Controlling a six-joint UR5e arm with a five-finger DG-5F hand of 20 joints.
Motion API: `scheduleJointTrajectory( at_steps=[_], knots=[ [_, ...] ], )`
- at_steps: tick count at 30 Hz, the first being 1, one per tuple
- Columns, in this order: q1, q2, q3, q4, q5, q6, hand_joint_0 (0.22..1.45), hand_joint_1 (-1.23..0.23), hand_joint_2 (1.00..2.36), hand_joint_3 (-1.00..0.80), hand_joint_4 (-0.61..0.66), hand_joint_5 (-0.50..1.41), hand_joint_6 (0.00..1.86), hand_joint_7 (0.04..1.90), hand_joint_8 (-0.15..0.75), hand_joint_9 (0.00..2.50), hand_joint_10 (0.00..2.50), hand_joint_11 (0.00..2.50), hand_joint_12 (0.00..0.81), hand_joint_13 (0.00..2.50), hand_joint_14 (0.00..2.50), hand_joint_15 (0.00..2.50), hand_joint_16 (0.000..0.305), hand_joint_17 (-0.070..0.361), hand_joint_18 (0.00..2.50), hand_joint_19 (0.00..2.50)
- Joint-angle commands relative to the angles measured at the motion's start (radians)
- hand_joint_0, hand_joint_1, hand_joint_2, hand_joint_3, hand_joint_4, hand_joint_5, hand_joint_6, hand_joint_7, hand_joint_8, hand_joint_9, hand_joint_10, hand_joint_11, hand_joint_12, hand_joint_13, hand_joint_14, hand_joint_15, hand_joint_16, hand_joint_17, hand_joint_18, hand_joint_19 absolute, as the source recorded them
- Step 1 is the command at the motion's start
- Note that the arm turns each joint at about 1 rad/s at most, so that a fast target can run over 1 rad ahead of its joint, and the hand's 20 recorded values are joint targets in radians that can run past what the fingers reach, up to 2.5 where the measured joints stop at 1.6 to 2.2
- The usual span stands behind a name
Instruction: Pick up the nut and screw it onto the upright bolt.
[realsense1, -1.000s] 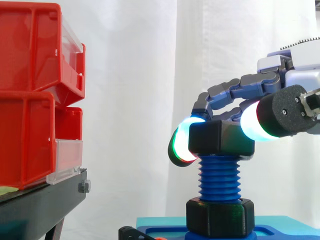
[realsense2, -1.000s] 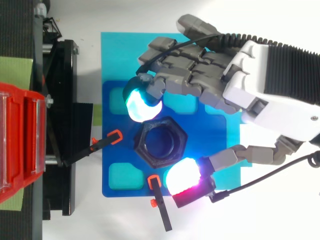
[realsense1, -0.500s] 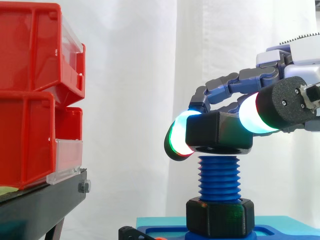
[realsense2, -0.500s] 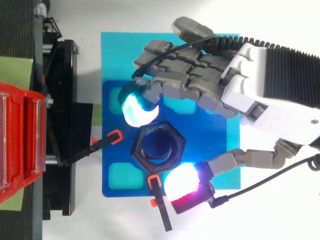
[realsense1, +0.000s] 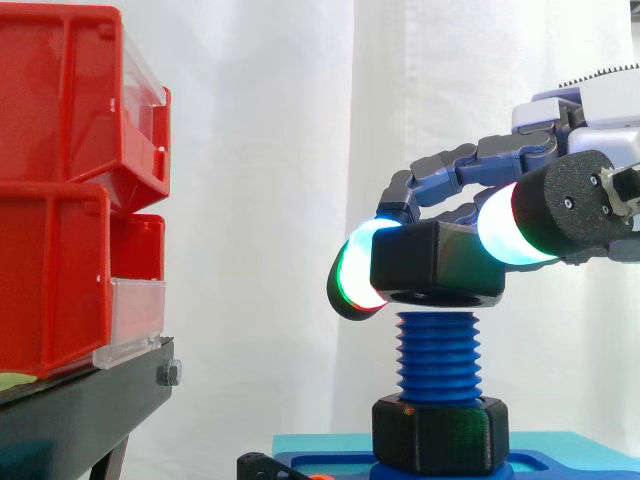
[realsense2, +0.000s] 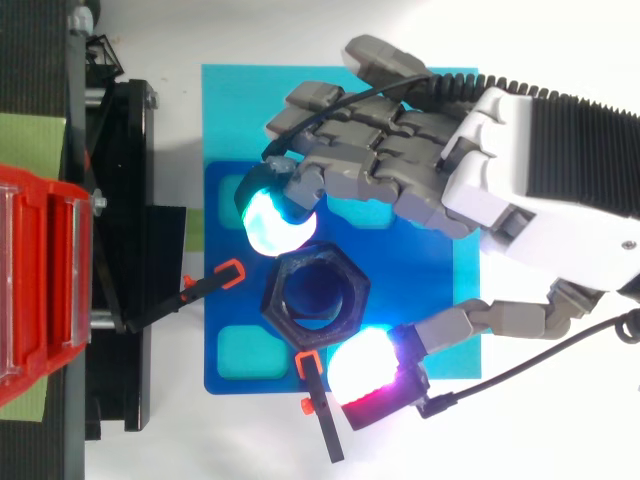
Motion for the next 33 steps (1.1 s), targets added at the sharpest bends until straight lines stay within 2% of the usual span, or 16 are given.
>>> scheduleJointTrajectory(
  at_steps=[1,33],
  knots=[
    [0.0,0.0,0.0,0.0,0.0,-0.002,0.51,-0.7,1.0,-0.5,0.21,-0.2,0.5,1.1,0.25,0.34,0.0,0.0,0.268,0.24,0.0,0.0,0.028,0.064,0.02,0.0],
    [0.0,-0.001,0.0,0.005,-0.023,-0.045,0.51,-0.7,1.0,-0.5,0.2,-0.2,0.5,1.11,0.25,0.33,0.0,0.0,0.268,0.24,0.0,0.0,0.028,0.063,0.02,0.0]
  ],
)
